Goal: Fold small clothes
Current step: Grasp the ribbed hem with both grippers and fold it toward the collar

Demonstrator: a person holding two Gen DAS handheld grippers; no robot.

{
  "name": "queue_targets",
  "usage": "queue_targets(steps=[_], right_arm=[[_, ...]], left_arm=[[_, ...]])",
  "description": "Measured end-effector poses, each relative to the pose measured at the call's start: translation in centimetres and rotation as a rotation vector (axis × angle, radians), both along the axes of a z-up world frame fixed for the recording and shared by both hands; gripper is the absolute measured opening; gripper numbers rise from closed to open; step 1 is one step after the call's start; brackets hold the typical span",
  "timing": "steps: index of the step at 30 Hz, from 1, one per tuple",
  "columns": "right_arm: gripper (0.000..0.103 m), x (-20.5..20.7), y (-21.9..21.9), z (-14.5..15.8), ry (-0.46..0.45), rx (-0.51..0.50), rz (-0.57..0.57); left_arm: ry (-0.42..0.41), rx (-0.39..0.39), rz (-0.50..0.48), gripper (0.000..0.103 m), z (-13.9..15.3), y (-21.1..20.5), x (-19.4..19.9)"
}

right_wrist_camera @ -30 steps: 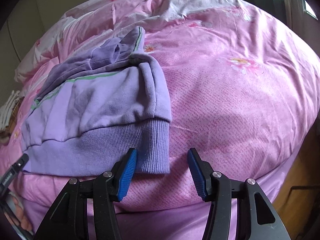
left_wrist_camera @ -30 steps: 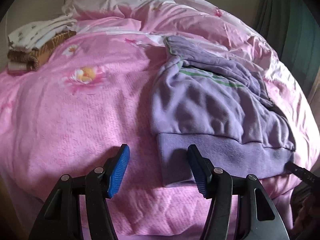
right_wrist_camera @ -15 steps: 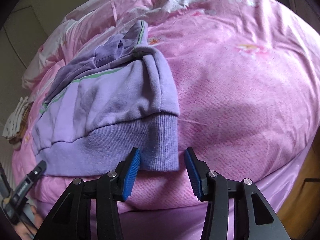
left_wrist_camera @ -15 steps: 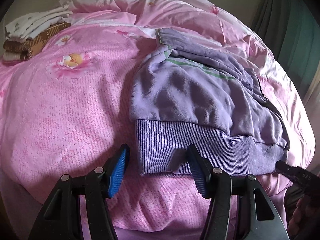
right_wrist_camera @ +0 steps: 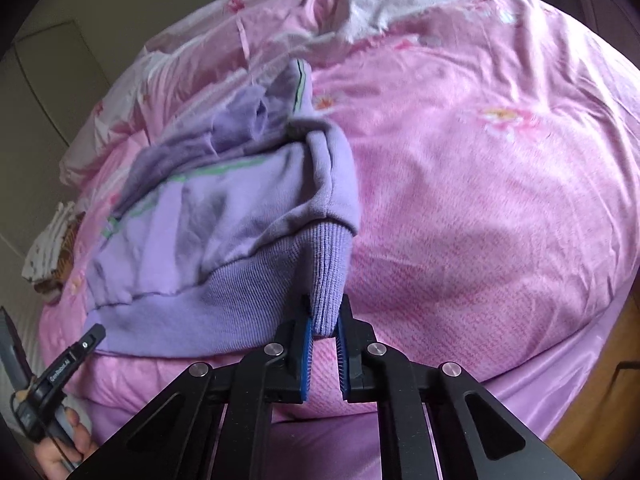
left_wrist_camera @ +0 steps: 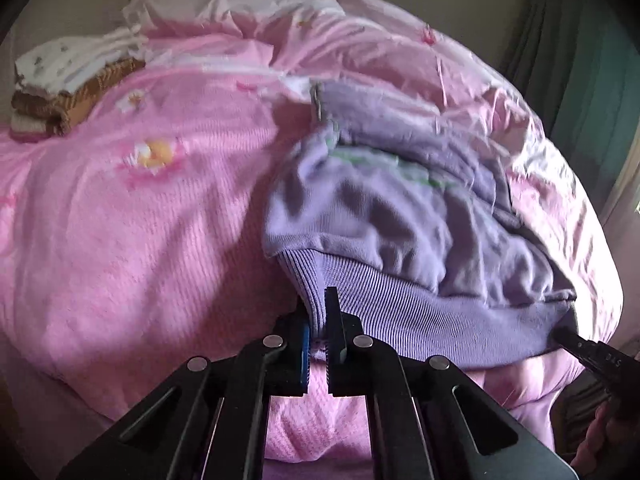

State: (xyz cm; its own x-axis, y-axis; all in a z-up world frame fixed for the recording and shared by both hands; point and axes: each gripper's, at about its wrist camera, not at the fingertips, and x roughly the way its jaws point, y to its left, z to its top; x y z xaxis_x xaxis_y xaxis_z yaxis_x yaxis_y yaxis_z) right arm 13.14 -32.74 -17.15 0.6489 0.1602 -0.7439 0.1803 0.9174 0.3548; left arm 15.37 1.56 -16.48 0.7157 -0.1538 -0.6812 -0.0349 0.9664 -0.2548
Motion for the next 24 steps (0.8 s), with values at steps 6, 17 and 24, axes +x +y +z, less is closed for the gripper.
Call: queue_targets(steps=[6, 17, 24], right_arm=[[0.010, -0.2, -1.1, 4.5, -0.133, 0.061, -0.018], [0.010, 7.1, -2.1, 11.8, -0.319, 0.125, -0.004], [0.010, 14.6, -3.1, 12.2, -0.314, 0.158, -0.043]], left_arm=[[-0.115, -0.036, 0.009, 0.007, 5.3, 0.4, 0.7], [-0.246, -0.080, 0.019, 0.007, 13.3, -0.2, 10.9], [-0.241, -0.068, 0.026, 0.008, 13.4, -1.0, 19.3]])
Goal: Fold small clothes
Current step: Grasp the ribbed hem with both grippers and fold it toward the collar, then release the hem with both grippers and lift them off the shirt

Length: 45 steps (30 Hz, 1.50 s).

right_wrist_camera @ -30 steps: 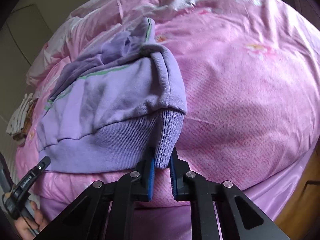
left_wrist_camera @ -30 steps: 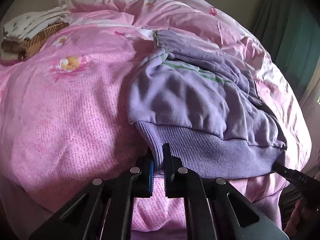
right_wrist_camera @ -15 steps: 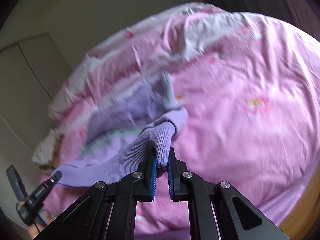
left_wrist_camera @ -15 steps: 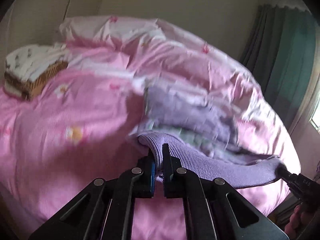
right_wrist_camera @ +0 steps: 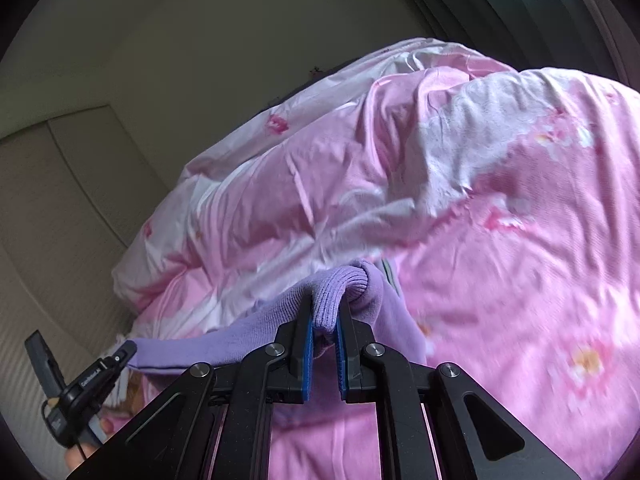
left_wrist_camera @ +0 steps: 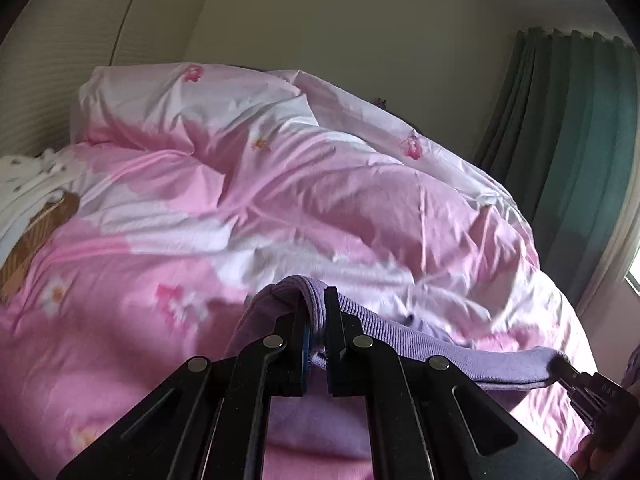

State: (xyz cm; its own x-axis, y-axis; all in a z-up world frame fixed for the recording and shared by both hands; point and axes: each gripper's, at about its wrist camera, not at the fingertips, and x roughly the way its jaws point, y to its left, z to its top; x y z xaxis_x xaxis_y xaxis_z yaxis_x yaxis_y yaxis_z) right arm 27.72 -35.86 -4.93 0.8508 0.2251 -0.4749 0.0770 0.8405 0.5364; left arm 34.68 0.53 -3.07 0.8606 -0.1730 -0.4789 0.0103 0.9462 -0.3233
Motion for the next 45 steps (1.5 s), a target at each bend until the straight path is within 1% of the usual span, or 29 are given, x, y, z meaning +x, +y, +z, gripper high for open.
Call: queue_targets(steps=[3, 6, 10, 14, 16, 17, 20, 22, 23, 24, 25, 26, 27, 28, 29, 31, 32, 34, 37, 40, 42, 45], right_arm=[[0.010, 3.4, -0.5, -1.0, 0.026, 0.024, -0.009], [0.010, 7.0, -0.6, -2.3, 0.062, 0.033, -0.008], [0.010, 10.8, -0.7, -4.4, 0.122, 0.036, -0.006], [0.010, 13.4, -0.6, -7.0, 0.177, 0.022, -0.006], [0.010, 14.2, -0.6, -8.0, 0.193, 0.015, -0.007], [0.011, 14.5, -0.6, -8.3, 0.198, 0.016, -0.005], [0.020, 15.0, -0.6, -9.0, 0.200, 0.032, -0.008], [0.021, 15.3, -0.4, -9.0, 0.198, 0.016, 0.000], [0.022, 15.3, -0.3, -8.8, 0.197, -0.001, 0.001], [0.025, 15.3, -0.1, -8.5, 0.193, -0.020, 0.004], [0.028, 15.1, 0.0, -8.2, 0.186, -0.034, 0.008], [0.040, 14.9, 0.1, -7.8, 0.176, -0.054, 0.011], [0.048, 14.5, 0.3, -7.3, 0.168, -0.089, 0.002], [0.061, 14.0, 0.3, -6.8, 0.159, -0.130, -0.016], [0.066, 13.6, 0.3, -6.3, 0.144, -0.156, -0.027], [0.066, 12.6, 0.2, -5.1, 0.099, -0.206, -0.026], [0.066, 12.2, 0.3, -4.5, 0.090, -0.243, -0.024], [0.066, 11.7, 0.6, -3.8, 0.080, -0.287, -0.017], [0.066, 11.2, 1.0, -3.4, 0.084, -0.328, -0.002], [0.066, 11.4, 1.5, -3.9, 0.115, -0.359, 0.027], [0.066, 12.2, 2.0, -4.8, 0.141, -0.378, 0.059], [0.066, 13.5, 2.5, -6.3, 0.188, -0.424, 0.077]], left_arm=[[0.029, 0.004, 0.006, 0.008, -1.0, -0.2, 3.2], [0.069, 0.014, 0.016, 0.008, -2.7, -0.3, 6.3], [0.140, 0.032, 0.024, 0.008, -6.0, -0.5, 9.9], [0.192, 0.041, 0.028, 0.008, -8.5, -0.7, 11.8], [0.206, 0.050, 0.028, 0.008, -9.2, -0.9, 12.3], [0.212, 0.052, 0.029, 0.009, -9.5, -1.0, 12.5], [0.227, 0.049, 0.025, 0.009, -9.7, -0.8, 12.9], [0.231, 0.041, 0.017, 0.010, -9.4, -0.7, 12.7], [0.229, 0.042, 0.014, 0.012, -9.1, -0.7, 12.6], [0.222, 0.049, 0.013, 0.014, -8.6, -0.6, 12.2], [0.208, 0.061, 0.016, 0.024, -8.1, -0.6, 11.9], [0.192, 0.077, 0.020, 0.035, -7.5, -0.6, 11.5], [0.176, 0.094, 0.024, 0.038, -7.0, -0.5, 11.1], [0.155, 0.111, 0.026, 0.039, -6.2, -0.4, 10.7], [0.143, 0.125, 0.021, 0.039, -5.7, -0.4, 10.4], [0.134, 0.164, 0.007, 0.039, -4.9, -0.5, 9.9], [0.131, 0.179, -0.002, 0.039, -4.7, -0.6, 9.7], [0.130, 0.206, -0.020, 0.039, -4.5, -0.9, 9.2], [0.164, 0.201, -0.044, 0.041, -5.1, -0.6, 9.2], [0.205, 0.187, -0.118, 0.048, -6.4, -1.0, 9.9], [0.233, 0.211, -0.147, 0.048, -7.2, -1.6, 10.6], [0.285, 0.226, -0.181, 0.048, -8.4, -1.9, 11.6]])
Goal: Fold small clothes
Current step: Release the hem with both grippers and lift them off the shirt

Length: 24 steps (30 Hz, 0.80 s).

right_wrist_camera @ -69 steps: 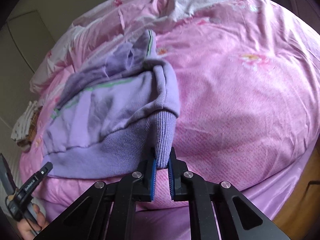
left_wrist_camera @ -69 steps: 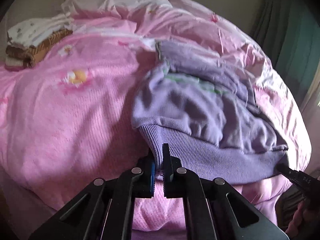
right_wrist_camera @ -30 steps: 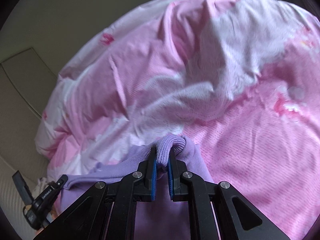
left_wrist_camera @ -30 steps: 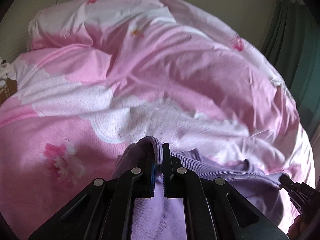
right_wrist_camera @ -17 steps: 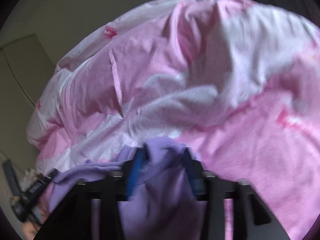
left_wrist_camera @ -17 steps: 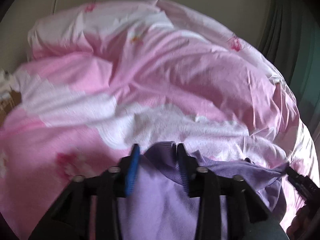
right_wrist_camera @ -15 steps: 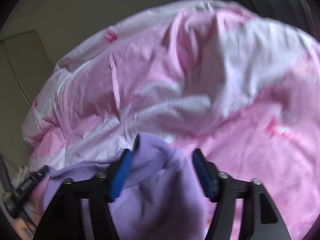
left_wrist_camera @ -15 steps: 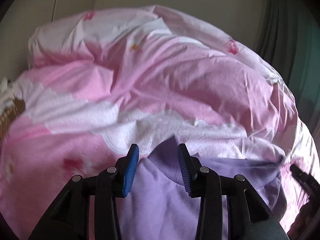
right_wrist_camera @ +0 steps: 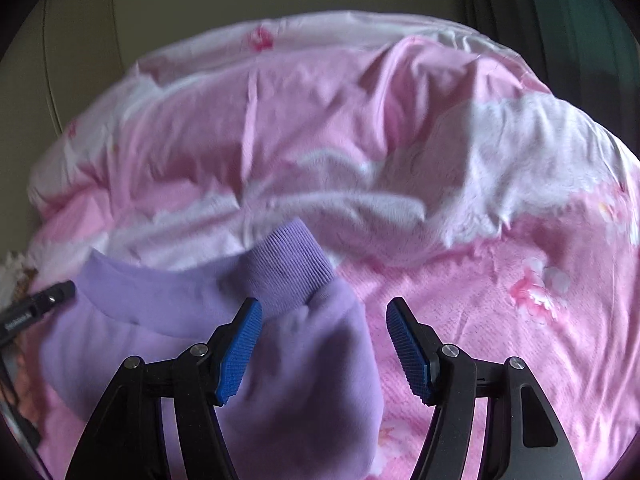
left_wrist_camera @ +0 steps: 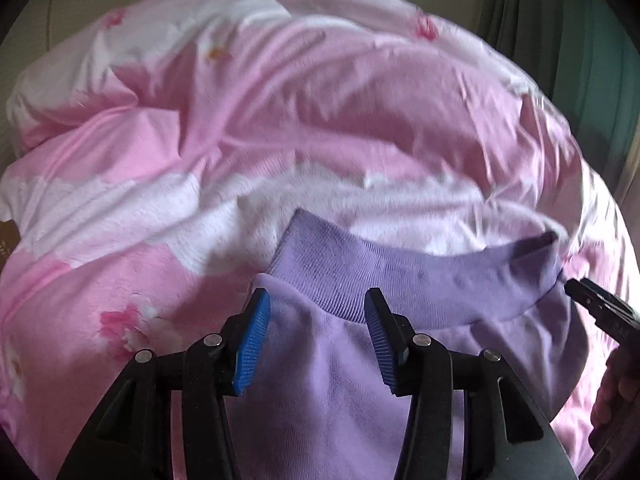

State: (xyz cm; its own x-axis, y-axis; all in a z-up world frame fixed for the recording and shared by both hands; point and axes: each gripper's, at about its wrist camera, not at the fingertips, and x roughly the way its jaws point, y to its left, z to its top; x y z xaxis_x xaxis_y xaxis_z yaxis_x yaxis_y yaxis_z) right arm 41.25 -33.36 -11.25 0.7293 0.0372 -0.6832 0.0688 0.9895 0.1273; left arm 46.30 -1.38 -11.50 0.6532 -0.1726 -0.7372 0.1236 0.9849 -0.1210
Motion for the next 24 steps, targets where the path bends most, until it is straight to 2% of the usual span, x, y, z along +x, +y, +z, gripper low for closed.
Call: queue_targets(steps=[3, 5, 7, 8, 9, 10, 11, 14, 17, 20, 22, 24], right_arm=[[0.066, 1.1, 0.1, -1.1, 0.027, 0.007, 0.024], [0.062, 1.9, 0.4, -1.9, 0.052, -0.006, 0.048], [0.044, 2.4, 0.8, -2.5, 0.062, -0.013, 0.073], [0.029, 2.5, 1.0, -2.8, 0.062, -0.035, 0.077], [0.016, 2.6, 1.1, -2.9, 0.055, -0.058, 0.081], [0.015, 2.7, 1.1, -3.0, 0.047, -0.071, 0.080], [0.014, 2.8, 1.0, -3.0, 0.037, -0.067, 0.077], [0.011, 2.9, 0.4, -2.9, 0.021, -0.058, 0.040], [0.010, 3.3, -0.2, -3.3, 0.039, -0.051, -0.006], [0.011, 4.0, -0.2, -4.4, 0.089, -0.052, -0.030], [0.014, 3.9, 0.5, -4.0, 0.088, -0.073, -0.031], [0.032, 3.3, 0.8, -3.1, 0.064, -0.067, -0.027]], left_arm=[[0.071, -0.001, -0.027, 0.056, -1.5, 0.2, 1.1], [0.080, 0.018, -0.045, 0.058, -2.3, 0.1, 1.5], [0.073, 0.045, -0.055, 0.058, -2.8, -0.2, 1.7], [0.068, 0.062, -0.058, 0.055, -3.0, -0.5, 1.8], [0.060, 0.088, -0.057, 0.047, -3.3, -0.7, 1.9], [0.058, 0.134, -0.037, 0.020, -3.6, -0.9, 2.2], [0.063, 0.149, -0.016, 0.010, -3.9, -0.8, 2.5], [0.085, 0.087, 0.023, 0.010, -4.2, 0.0, 3.3], [0.067, 0.132, 0.024, 0.010, -4.4, -0.7, 3.0], [0.052, 0.130, 0.020, 0.011, -4.1, -0.6, 2.7], [0.038, 0.113, 0.019, 0.014, -3.4, -0.4, 2.1], [0.033, 0.092, 0.014, 0.026, -2.7, -0.2, 1.5]])
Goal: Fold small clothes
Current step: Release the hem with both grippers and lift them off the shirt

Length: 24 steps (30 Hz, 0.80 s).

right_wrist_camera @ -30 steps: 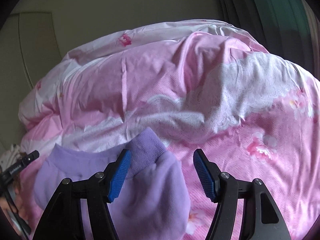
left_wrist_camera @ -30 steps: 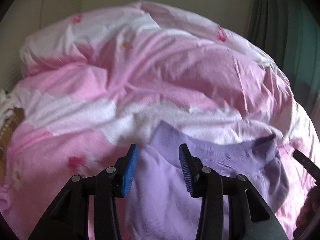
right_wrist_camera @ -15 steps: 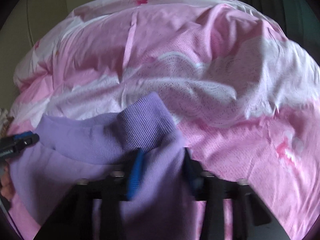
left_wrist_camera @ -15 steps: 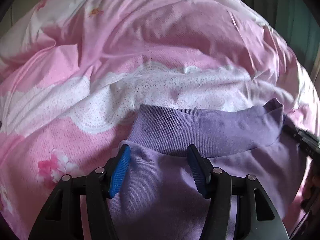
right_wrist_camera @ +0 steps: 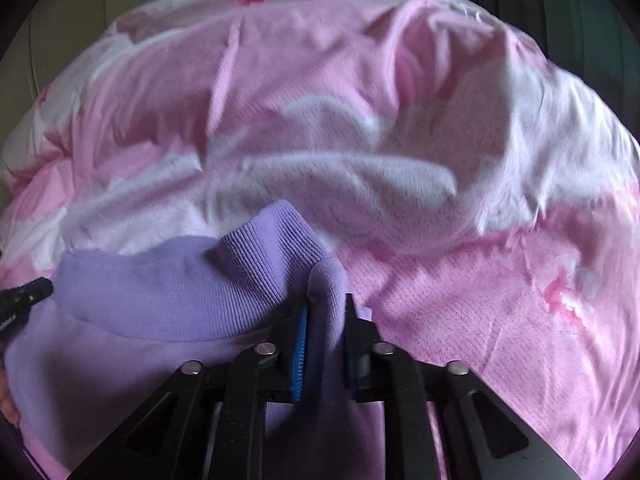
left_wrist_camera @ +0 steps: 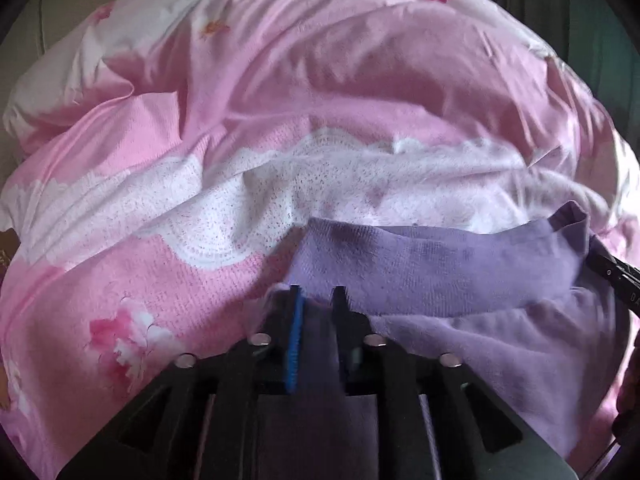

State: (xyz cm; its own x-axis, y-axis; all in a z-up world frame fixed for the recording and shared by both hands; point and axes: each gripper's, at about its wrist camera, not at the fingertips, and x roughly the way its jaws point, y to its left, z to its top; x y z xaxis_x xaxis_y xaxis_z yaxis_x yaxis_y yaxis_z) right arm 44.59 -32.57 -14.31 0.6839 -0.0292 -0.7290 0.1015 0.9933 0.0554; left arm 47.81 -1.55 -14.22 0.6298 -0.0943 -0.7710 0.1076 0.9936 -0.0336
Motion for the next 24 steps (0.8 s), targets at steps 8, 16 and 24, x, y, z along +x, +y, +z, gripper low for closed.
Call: queue_targets(steps=[8, 16, 24], right_arm=[[0.046, -4.6, 0.5, 4.0, -0.104, 0.009, 0.039], [0.046, -6.1, 4.7, 5.2, -0.106, -0.001, 0.266], [0.046, -2.9, 10.0, 5.7, -0.078, 0.024, 0.578]], left_arm=[[-0.037, -0.006, -0.028, 0.043, 2.6, 0.1, -4.7], [-0.044, -0.013, 0.005, 0.043, 3.9, 0.6, -7.7], [-0.088, -0.042, 0.175, 0.046, 4.6, 3.0, -7.9]])
